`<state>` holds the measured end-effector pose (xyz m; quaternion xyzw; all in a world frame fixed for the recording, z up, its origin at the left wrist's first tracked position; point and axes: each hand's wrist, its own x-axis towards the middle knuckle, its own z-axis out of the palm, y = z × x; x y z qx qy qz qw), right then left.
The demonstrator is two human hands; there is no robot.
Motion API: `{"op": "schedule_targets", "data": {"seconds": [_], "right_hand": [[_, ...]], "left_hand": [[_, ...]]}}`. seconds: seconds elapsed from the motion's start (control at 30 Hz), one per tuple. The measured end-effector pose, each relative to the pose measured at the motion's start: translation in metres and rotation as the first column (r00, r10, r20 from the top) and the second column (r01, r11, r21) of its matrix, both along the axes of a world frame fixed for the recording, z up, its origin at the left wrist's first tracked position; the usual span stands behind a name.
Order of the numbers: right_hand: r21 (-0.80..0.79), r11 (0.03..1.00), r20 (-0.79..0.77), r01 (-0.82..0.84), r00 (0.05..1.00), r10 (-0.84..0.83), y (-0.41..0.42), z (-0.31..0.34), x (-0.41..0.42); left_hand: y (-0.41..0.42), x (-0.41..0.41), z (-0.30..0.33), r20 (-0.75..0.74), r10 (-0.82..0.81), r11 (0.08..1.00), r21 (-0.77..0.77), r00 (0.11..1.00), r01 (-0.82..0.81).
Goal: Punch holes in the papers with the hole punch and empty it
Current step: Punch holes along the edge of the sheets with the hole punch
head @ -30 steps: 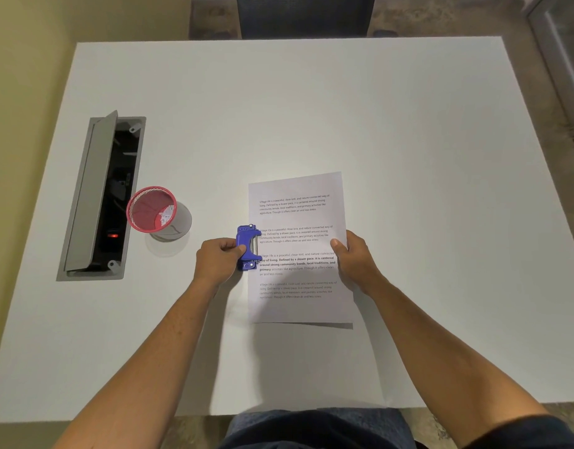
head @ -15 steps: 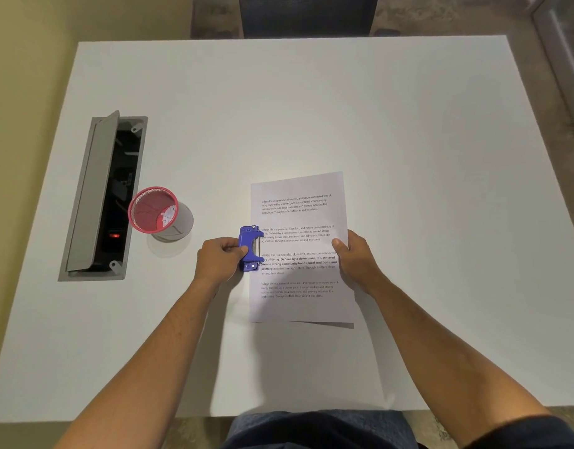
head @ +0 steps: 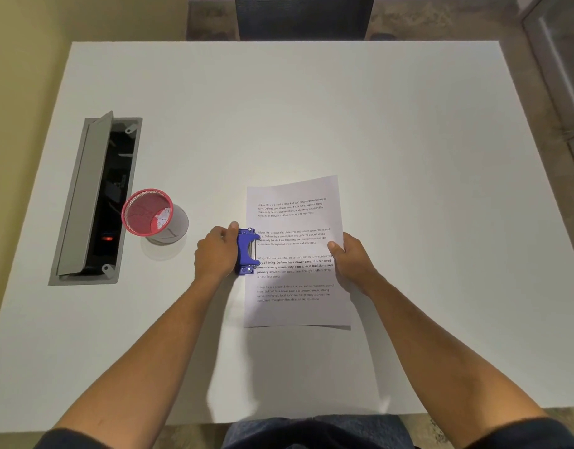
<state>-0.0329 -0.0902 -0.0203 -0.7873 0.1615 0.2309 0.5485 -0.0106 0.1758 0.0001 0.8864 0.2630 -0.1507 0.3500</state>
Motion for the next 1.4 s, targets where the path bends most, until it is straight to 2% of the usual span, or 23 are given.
{"op": "schedule_targets", "data": {"seconds": [0.2, 0.6, 0.73, 1.0, 1.4], "right_hand": [[-0.013, 1.000, -0.009, -0.007, 1.000, 0.007, 0.002, 0.001, 0.002], [-0.018, 1.000, -0.029, 0.023, 0.999, -0.024, 0.005, 0.002, 0.005], [-0.030, 0.999, -0.040, 0.041, 0.998, -0.042, 0.006, -0.002, 0.005], [-0.090, 0.996, -0.045, 0.024, 0.999, -0.028, 0.004, -0.009, 0.004], [-0.077, 0.996, -0.026, 0.044, 0.999, -0.046, 0.005, -0.007, 0.004]], "left_hand": [[-0.010, 0.012, -0.008, -0.053, -0.125, 0.958, 0.253, 0.991, 0.135], [-0.009, 0.015, -0.032, 0.129, -0.262, 0.888, 0.420, 0.956, 0.186], [-0.006, 0.015, -0.034, 0.131, -0.304, 0.849, 0.485, 0.944, 0.207], [-0.005, 0.016, -0.038, 0.078, -0.336, 0.804, 0.542, 0.939, 0.243], [-0.005, 0.018, -0.038, 0.102, -0.297, 0.841, 0.500, 0.949, 0.209]]}}
